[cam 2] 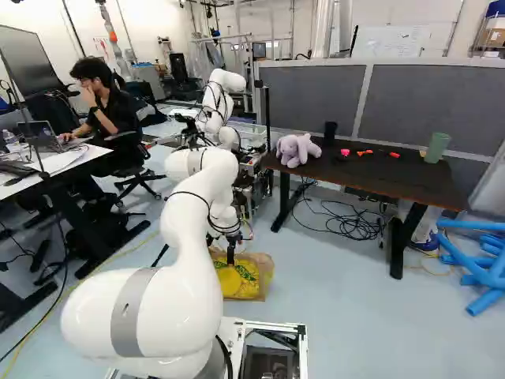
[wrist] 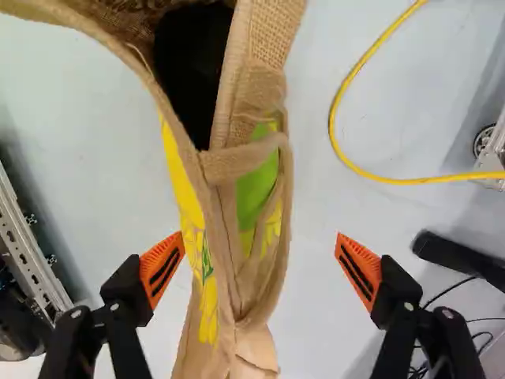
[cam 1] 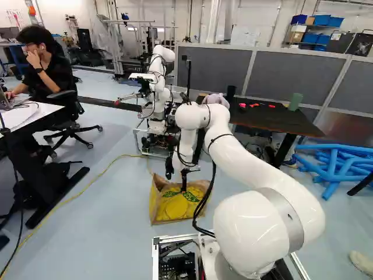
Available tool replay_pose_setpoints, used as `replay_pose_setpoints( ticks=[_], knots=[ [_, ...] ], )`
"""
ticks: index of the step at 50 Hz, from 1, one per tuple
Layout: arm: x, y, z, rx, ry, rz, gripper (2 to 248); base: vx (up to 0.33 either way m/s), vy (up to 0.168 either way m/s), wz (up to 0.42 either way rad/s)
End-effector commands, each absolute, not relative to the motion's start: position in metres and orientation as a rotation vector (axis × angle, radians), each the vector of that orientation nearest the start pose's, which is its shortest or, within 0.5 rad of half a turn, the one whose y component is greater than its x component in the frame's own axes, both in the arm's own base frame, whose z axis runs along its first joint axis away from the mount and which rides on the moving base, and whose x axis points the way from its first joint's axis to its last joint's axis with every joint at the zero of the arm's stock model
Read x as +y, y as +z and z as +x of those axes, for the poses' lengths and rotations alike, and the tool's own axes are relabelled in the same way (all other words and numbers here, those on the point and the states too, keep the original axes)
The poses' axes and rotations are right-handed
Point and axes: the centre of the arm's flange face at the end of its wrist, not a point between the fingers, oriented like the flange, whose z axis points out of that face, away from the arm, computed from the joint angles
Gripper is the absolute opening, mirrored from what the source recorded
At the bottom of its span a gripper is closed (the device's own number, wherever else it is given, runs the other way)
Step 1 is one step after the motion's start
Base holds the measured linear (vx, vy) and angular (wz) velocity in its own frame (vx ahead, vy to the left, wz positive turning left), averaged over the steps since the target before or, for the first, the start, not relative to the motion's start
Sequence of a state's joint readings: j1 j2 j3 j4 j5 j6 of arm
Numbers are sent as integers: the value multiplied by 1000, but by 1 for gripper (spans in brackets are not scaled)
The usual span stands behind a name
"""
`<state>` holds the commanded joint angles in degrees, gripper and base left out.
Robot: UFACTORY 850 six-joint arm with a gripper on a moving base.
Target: Pick up the bag on the ground and place it on the table
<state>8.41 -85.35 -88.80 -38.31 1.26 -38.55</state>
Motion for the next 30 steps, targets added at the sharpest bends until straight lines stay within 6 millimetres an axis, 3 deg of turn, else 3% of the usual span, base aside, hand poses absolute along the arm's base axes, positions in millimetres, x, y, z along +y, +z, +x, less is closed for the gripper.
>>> replay_pose_setpoints(
  ticks=[30],
  knots=[
    [103, -156, 563, -2185, -117, -2298, 247, 0, 0, 0]
  ],
)
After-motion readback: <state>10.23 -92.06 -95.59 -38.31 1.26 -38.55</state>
